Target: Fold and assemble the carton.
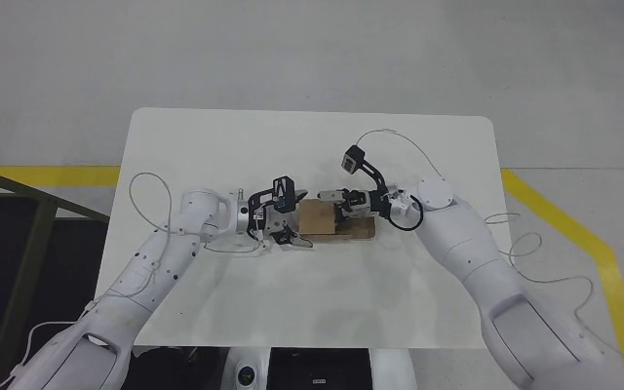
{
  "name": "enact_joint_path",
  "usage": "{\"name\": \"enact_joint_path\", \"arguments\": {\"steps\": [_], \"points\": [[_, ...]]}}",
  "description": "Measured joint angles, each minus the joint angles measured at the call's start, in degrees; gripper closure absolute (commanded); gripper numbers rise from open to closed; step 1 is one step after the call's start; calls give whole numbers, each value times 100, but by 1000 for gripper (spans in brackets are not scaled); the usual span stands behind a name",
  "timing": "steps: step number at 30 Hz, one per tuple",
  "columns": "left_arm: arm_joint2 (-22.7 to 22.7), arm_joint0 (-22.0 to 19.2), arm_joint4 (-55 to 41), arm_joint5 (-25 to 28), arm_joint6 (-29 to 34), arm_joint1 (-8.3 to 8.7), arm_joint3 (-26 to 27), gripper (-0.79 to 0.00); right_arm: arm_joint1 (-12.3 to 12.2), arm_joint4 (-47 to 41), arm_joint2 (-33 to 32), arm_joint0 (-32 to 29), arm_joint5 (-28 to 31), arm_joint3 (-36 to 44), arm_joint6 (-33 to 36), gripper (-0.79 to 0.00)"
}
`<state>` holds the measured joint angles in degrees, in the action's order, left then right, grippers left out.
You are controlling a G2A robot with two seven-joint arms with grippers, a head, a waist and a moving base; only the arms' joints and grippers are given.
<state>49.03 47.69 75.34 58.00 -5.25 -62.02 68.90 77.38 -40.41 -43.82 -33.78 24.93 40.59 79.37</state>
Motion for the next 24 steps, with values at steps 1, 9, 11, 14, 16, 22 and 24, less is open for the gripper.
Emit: {"name": "enact_joint_path", "arguments": {"steps": [1, 9, 11, 14, 16, 22, 24], "points": [[-6, -3, 1, 0, 0, -2, 2, -785, -3, 33, 3, 11, 14, -10, -14, -785], [-39, -37, -58, -104, 138, -44, 73, -785, -100, 290, -72, 12, 127, 24, -127, -785], [-16, -31, -81, -124, 154, -44, 79, -785, -150, 360, -121, -11, 132, 73, -132, -785], [37, -2, -146, -182, 175, -40, 84, -785, -265, 537, -242, -74, 184, 160, -185, -785], [58, 15, -197, -215, 208, -42, 95, -785, -358, 632, -355, -143, 212, 278, -214, -785], [76, 30, -283, -236, 308, -55, 124, -785, -677, 948, -819, -387, 319, 741, -320, -785], [87, 33, -309, -235, 332, -58, 126, -785, -791, 1057, -1001, -498, 309, 982, -309, -785]]}}
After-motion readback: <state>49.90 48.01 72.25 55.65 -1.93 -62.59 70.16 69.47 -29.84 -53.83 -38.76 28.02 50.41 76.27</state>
